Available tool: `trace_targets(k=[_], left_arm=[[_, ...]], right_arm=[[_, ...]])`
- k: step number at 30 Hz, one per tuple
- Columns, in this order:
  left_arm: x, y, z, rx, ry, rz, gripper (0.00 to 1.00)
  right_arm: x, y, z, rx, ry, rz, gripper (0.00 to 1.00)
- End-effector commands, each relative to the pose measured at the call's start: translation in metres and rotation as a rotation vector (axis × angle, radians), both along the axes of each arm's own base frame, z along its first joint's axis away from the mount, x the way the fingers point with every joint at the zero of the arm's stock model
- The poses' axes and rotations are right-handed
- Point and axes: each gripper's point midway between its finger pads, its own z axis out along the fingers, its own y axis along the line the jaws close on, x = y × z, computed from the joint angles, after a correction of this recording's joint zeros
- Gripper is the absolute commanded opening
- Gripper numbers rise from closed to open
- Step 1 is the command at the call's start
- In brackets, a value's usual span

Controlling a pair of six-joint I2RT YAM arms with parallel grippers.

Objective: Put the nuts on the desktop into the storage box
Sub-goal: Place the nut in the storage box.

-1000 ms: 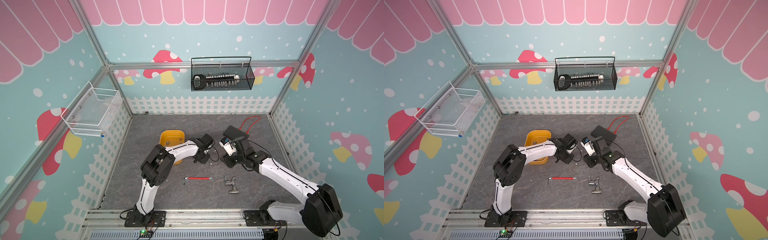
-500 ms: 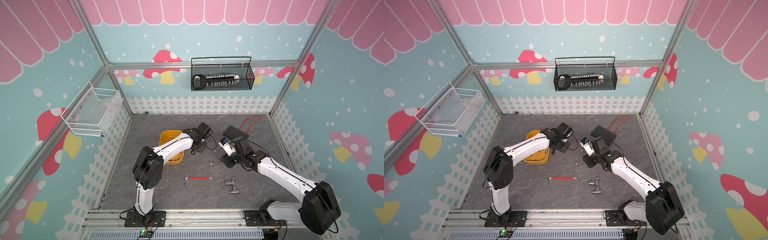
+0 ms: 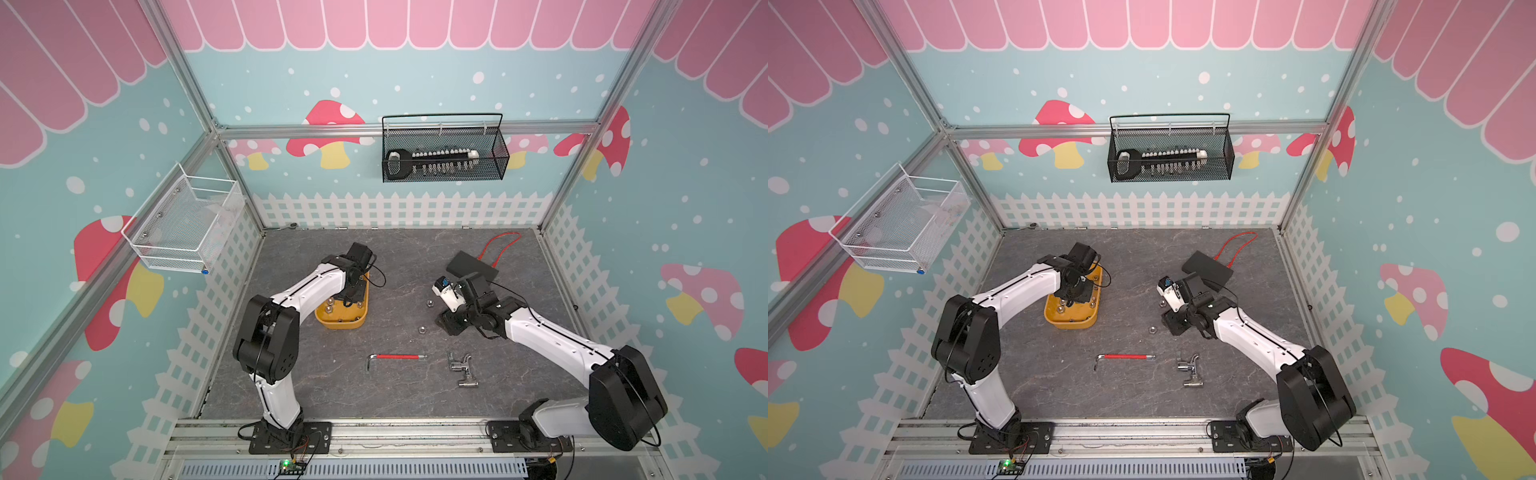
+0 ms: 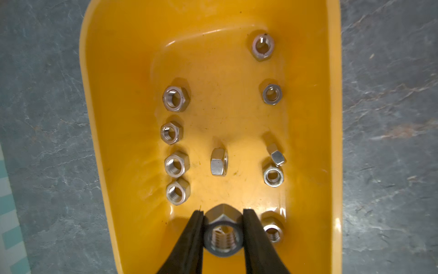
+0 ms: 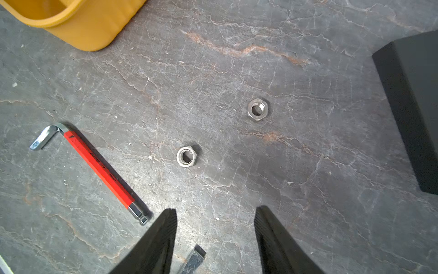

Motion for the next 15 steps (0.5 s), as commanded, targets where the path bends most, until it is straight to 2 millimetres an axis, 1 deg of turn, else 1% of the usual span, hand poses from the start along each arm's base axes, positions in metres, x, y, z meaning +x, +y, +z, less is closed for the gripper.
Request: trace_targets(k=[1,3,4,6,7,9,10,12,13,15], left_arm=[[0.007,0.005,0.010,0.000,-0.039,0.036,0.49],[0.010,0.004,0.014,-0.009,-0.050,0.035,0.54],[0.011,0.002,0.017,-0.017,-0.056,0.032,0.55],[0.013,-0.006,0.024,-0.030,-0.072,0.015,0.55],[0.014,-0.013,0.029,-0.033,-0.087,-0.004,0.55],[0.013,-0.038,0.038,-0.037,-0.108,-0.071,0.55],[0.011,-0.055,0.043,-0.043,-0.119,-0.114,0.55],[0.006,-0.093,0.049,-0.070,-0.129,-0.202,0.55],[0.001,-0.115,0.051,-0.089,-0.131,-0.249,0.55],[-0.007,-0.153,0.049,-0.122,-0.119,-0.328,0.55]], right_arm=[[0.003,0.002,0.009,0.000,-0.023,-0.002,0.62],[0.001,0.000,0.008,-0.007,-0.024,-0.012,0.63],[0.002,-0.002,0.009,-0.008,-0.029,-0.018,0.64],[0.002,-0.006,0.010,-0.016,-0.036,-0.044,0.66],[0.004,-0.009,0.012,-0.022,-0.047,-0.064,0.67],[0.007,-0.017,0.014,-0.035,-0.063,-0.107,0.68],[0.009,-0.023,0.015,-0.041,-0.071,-0.134,0.68],[0.013,-0.034,0.015,-0.048,-0.075,-0.188,0.68],[0.015,-0.041,0.015,-0.049,-0.077,-0.218,0.68],[0.017,-0.054,0.012,-0.057,-0.072,-0.276,0.68]])
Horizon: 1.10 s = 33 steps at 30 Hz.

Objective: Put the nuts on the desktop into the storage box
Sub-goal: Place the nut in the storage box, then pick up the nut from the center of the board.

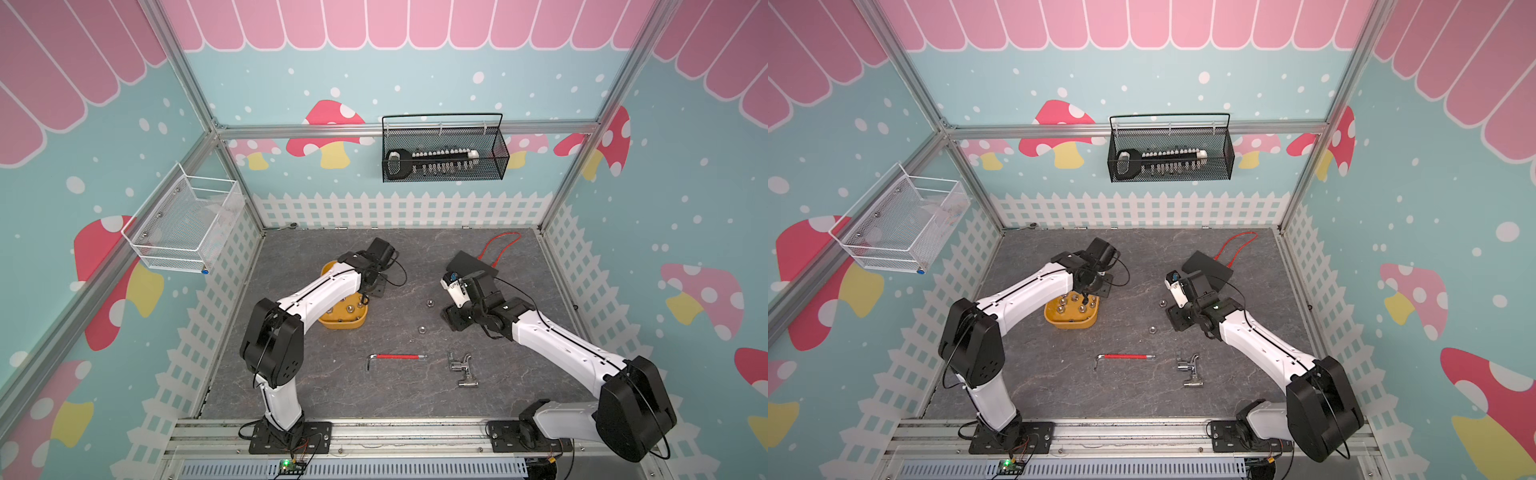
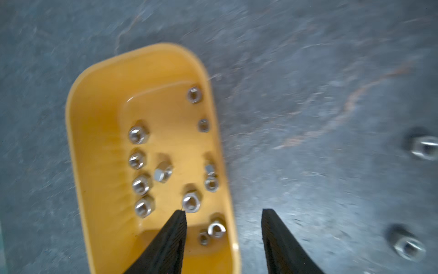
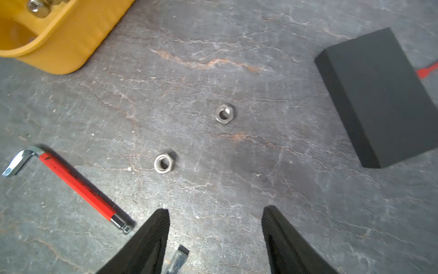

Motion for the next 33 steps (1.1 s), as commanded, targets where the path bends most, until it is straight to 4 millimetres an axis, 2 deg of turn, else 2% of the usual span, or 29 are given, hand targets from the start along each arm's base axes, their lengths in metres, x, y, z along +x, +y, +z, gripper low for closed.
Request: trace_targets(k=[1,2,5,9,16,22,33], left_arm=[[-0.013,-0.063,-0.003,-0.045,0.020,-0.144,0.55],[-0.017,-0.080,-0.009,-0.050,0.033,-0.181,0.55],[-0.021,-0.115,-0.028,-0.051,0.064,-0.244,0.55],[-0.021,-0.139,-0.051,-0.050,0.098,-0.280,0.55],[-0.016,-0.157,-0.073,-0.072,0.133,-0.295,0.55],[-0.009,-0.167,-0.084,-0.091,0.134,-0.295,0.55],[-0.005,-0.172,-0.113,-0.071,0.167,-0.289,0.55]], right_arm=[[0.003,-0.030,-0.009,-0.026,0.010,-0.141,0.68],[0.003,-0.036,-0.010,-0.026,0.013,-0.168,0.69],[0.002,-0.047,-0.013,-0.004,0.013,-0.218,0.70],[-0.003,-0.052,-0.011,0.031,0.012,-0.234,0.72],[-0.013,-0.053,-0.015,0.058,0.029,-0.234,0.69],[-0.022,-0.039,-0.015,0.112,0.052,-0.153,0.65],[-0.026,-0.034,-0.009,0.137,0.042,-0.123,0.64]])
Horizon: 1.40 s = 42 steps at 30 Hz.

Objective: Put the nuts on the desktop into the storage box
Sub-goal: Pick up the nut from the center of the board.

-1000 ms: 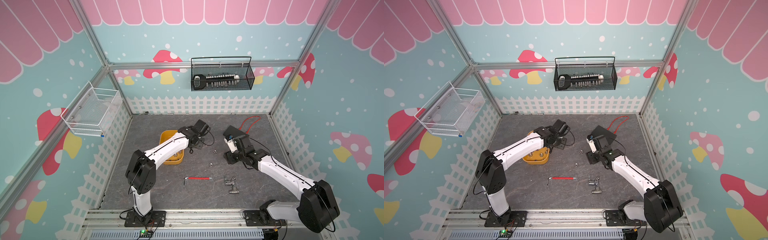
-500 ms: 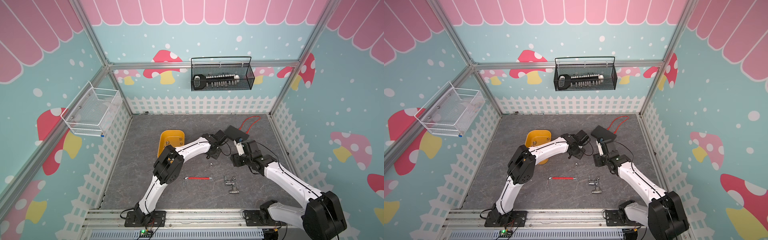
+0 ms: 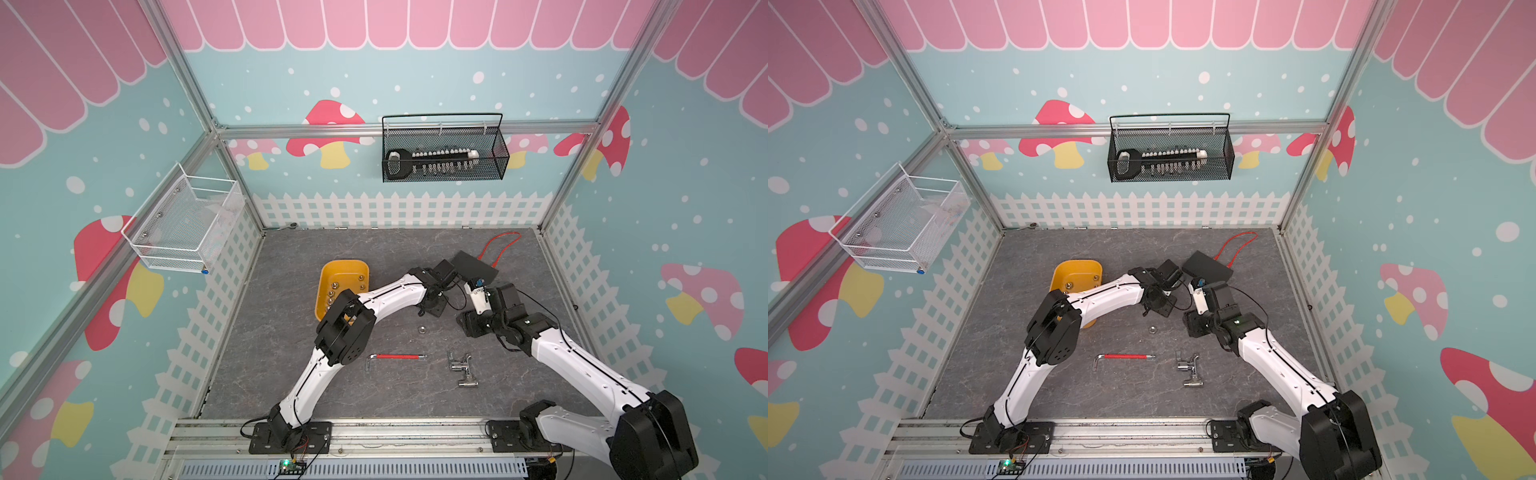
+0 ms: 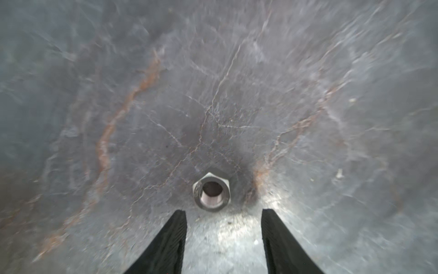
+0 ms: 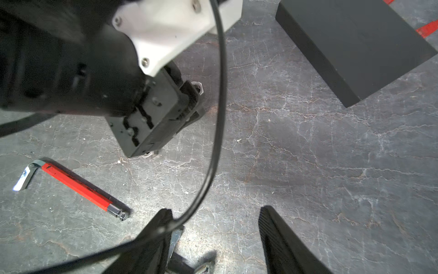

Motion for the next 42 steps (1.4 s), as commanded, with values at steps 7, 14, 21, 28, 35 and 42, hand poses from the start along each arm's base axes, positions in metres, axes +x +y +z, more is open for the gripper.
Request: trace_targets(k=[7,14,21,28,35,42], left_arm=[[0.010,-0.009,-0.008,-0.011,-0.006,0.002,0.55],[0.009,-0.006,-0.013,0.003,0.002,0.002,0.51],[0.013,0.002,-0.021,0.029,0.000,0.021,0.38],[0.014,0.004,-0.026,0.042,-0.002,0.026,0.29],[0.028,0.013,0.007,0.061,-0.100,0.058,0.24],[0.047,0.075,0.095,0.035,-0.237,0.193,0.26]], right_arm=[[-0.002,0.000,0.000,0.007,-0.007,0.015,0.64],[-0.001,-0.001,-0.001,0.003,-0.007,0.013,0.63],[-0.001,0.000,-0.001,0.005,-0.009,0.014,0.61],[-0.001,0.001,-0.002,0.006,-0.007,0.018,0.60],[-0.001,0.003,0.001,0.014,-0.011,0.027,0.60],[-0.003,0.018,-0.001,0.057,0.010,0.106,0.60]])
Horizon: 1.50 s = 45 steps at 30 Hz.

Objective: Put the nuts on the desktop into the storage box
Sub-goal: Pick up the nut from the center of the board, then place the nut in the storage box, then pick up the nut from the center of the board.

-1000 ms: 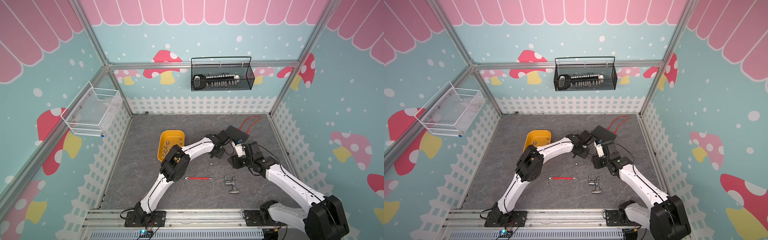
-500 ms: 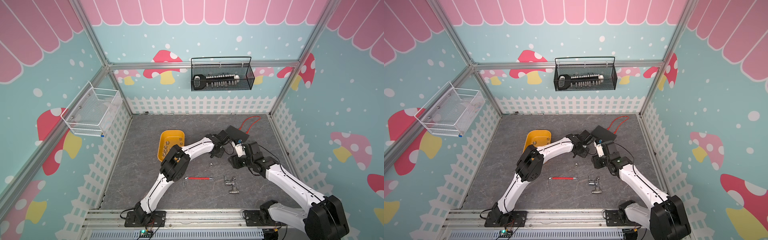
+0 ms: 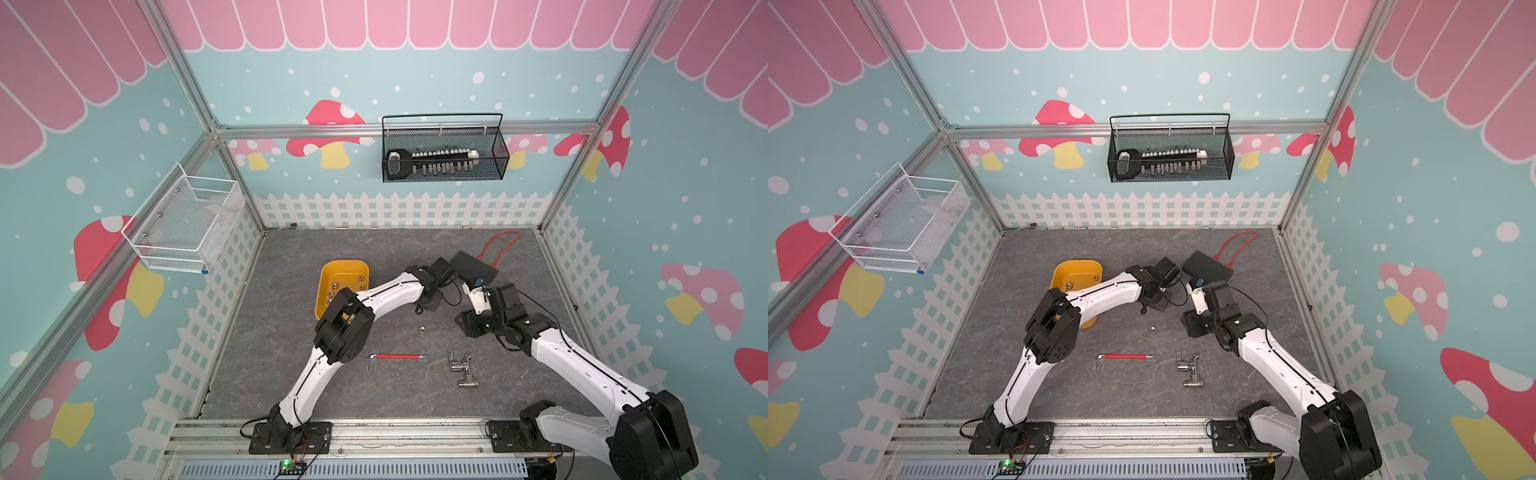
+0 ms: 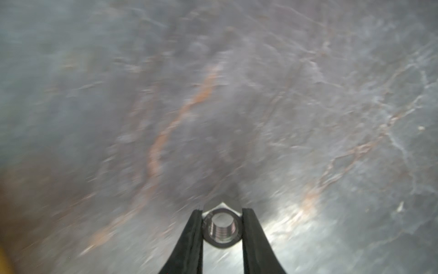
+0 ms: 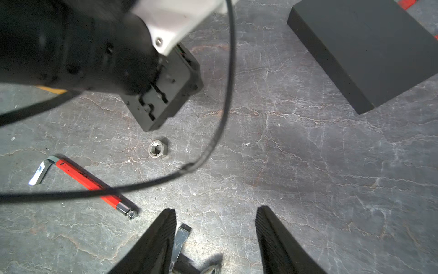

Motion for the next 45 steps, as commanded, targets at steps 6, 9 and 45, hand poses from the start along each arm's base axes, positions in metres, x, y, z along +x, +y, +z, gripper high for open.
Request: trace_targets(k=[6,9,45], left_arm=[[-0.001,0.123,0.102,0.001,-0.167,0.240,0.29],[-0.013,0.172,0.101,0.004,-0.152,0.346,0.31],[-0.114,-0.011,0.003,-0.057,0.144,-0.112,0.49]], right_arm=[[-0.007,0.036,-0.005,-0.002,0.012,0.159,0.59],[-0.008,0.051,-0.008,-0.021,0.018,0.205,0.59],[0.029,-0.025,0.033,-0.038,-0.102,-0.105,0.69]])
